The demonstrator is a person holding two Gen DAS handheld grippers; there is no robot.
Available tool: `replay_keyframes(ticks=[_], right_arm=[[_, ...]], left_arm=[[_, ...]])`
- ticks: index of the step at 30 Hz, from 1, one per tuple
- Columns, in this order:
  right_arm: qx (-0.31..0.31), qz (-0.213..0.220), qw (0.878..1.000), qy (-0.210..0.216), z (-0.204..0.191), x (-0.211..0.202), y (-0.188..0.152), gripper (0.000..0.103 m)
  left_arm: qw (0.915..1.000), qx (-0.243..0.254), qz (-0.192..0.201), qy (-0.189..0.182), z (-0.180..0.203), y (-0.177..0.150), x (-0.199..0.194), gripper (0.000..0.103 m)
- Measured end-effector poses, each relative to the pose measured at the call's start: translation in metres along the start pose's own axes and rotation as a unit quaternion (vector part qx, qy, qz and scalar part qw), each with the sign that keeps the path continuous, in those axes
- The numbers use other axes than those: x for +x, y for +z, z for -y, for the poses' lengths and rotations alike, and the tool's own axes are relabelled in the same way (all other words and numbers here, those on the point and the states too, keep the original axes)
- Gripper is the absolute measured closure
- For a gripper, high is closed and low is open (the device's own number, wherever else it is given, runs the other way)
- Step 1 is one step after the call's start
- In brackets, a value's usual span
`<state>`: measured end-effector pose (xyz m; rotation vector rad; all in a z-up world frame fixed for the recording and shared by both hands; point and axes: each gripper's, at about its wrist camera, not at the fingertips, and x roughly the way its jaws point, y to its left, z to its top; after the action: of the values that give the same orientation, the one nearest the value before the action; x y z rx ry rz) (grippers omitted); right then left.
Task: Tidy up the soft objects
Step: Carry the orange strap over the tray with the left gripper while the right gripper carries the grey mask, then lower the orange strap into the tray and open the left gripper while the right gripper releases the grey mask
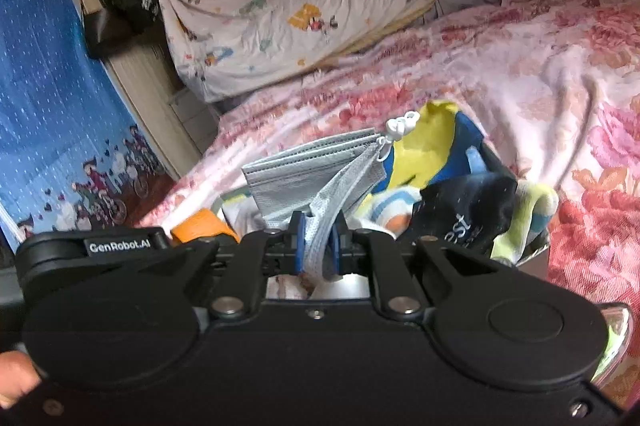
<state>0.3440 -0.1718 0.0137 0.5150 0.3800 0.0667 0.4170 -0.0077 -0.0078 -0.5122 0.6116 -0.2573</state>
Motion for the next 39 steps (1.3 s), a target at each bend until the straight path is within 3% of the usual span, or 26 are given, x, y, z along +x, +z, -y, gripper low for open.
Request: replay_keyframes(ticks=[9,14,22,30,39], right_arm=[[-0.004,-0.001,1.000,-0.008,-0.003,0.003,0.001,0.085],[0.002,0.004,1.000,-0.010,0.002,0.002,0.002,0.071],[-0.002,0.014,1.000,-0.015,0.004,-0.004,0.002,0.064],[0.003,0.019,1.000,-0.012,0.005,-0.007,0.003,0.058],[0.008,0.024,1.000,-0.012,0.006,-0.010,0.003,0.048]], left_arm=[[0.9996,-0.028,-0.004,0.009,0.000,0.003,-0.010,0.080],[0.9996,-0.026,0.001,0.014,0.000,0.004,-0.016,0.074],[0.9997,-0.004,0.009,0.023,0.002,0.001,-0.022,0.065],[0.9996,-0.004,0.013,0.024,0.002,0.002,-0.027,0.048],[0.9995,0.001,0.019,0.025,0.003,0.001,-0.034,0.042]])
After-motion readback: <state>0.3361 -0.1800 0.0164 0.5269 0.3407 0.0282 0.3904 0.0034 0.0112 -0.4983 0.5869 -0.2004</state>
